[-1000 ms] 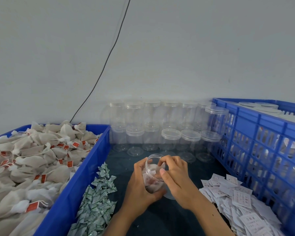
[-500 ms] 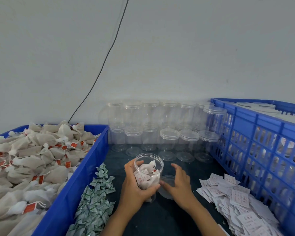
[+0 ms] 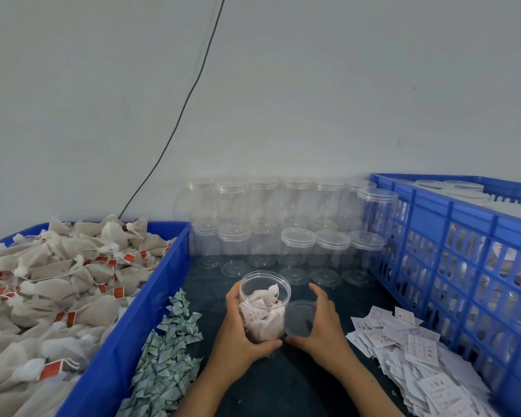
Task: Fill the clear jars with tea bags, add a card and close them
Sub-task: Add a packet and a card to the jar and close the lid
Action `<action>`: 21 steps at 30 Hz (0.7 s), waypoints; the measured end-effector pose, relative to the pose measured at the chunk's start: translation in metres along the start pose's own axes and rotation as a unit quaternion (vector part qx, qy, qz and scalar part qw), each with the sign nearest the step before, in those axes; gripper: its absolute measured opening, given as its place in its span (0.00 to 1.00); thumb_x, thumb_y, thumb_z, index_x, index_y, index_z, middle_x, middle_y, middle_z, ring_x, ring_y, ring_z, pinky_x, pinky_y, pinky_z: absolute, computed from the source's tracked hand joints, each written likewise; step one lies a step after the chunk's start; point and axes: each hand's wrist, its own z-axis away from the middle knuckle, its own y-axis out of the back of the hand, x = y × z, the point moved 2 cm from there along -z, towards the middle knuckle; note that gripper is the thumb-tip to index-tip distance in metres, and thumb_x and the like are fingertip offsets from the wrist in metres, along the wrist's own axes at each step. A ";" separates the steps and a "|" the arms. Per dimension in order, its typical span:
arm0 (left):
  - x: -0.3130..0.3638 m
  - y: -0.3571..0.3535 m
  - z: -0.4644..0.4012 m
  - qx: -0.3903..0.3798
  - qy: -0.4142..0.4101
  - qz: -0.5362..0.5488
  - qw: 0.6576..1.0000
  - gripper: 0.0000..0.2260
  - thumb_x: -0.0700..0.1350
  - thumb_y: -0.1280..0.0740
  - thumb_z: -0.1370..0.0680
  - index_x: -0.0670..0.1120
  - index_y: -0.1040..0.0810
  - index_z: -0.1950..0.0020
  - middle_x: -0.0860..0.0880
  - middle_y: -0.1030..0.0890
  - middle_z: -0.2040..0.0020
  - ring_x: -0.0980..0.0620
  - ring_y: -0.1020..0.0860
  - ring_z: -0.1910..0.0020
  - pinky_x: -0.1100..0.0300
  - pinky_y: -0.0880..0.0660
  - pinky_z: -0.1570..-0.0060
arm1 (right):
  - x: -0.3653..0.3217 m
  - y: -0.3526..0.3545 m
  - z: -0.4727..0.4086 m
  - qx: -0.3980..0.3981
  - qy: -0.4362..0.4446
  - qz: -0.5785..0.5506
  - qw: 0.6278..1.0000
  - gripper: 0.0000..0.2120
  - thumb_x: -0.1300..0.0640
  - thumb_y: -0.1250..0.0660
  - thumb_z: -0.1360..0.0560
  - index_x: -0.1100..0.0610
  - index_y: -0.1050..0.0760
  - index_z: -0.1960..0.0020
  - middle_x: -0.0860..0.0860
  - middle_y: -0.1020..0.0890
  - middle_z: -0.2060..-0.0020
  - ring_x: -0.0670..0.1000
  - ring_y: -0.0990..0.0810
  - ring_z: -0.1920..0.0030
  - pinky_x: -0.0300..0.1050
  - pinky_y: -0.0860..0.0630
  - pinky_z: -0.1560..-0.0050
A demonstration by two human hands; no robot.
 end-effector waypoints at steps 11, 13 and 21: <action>0.002 0.000 0.003 0.032 -0.009 -0.085 0.996 0.43 0.45 0.20 0.41 0.65 0.44 0.38 0.57 0.27 0.37 0.64 0.25 0.41 0.69 0.27 0.43 | -0.012 0.031 0.002 0.021 0.096 -0.146 0.984 0.58 0.64 0.18 0.41 0.28 0.52 0.32 0.42 0.34 0.39 0.40 0.27 0.40 0.26 0.28 0.47; 0.004 0.005 0.002 0.035 -0.008 -0.101 0.994 0.42 0.47 0.20 0.41 0.64 0.43 0.38 0.57 0.26 0.38 0.63 0.24 0.41 0.66 0.26 0.43 | -0.015 0.038 0.003 0.022 0.108 -0.186 0.976 0.58 0.65 0.18 0.41 0.31 0.50 0.31 0.46 0.31 0.39 0.41 0.26 0.38 0.29 0.28 0.42; 0.017 0.004 0.004 0.010 -0.047 -0.201 0.979 0.44 0.56 0.25 0.41 0.66 0.42 0.29 0.66 0.30 0.41 0.65 0.30 0.41 0.61 0.29 0.41 | -0.027 0.054 0.006 0.048 0.115 -0.315 0.941 0.49 0.57 0.20 0.43 0.34 0.41 0.31 0.49 0.27 0.39 0.42 0.23 0.40 0.32 0.23 0.51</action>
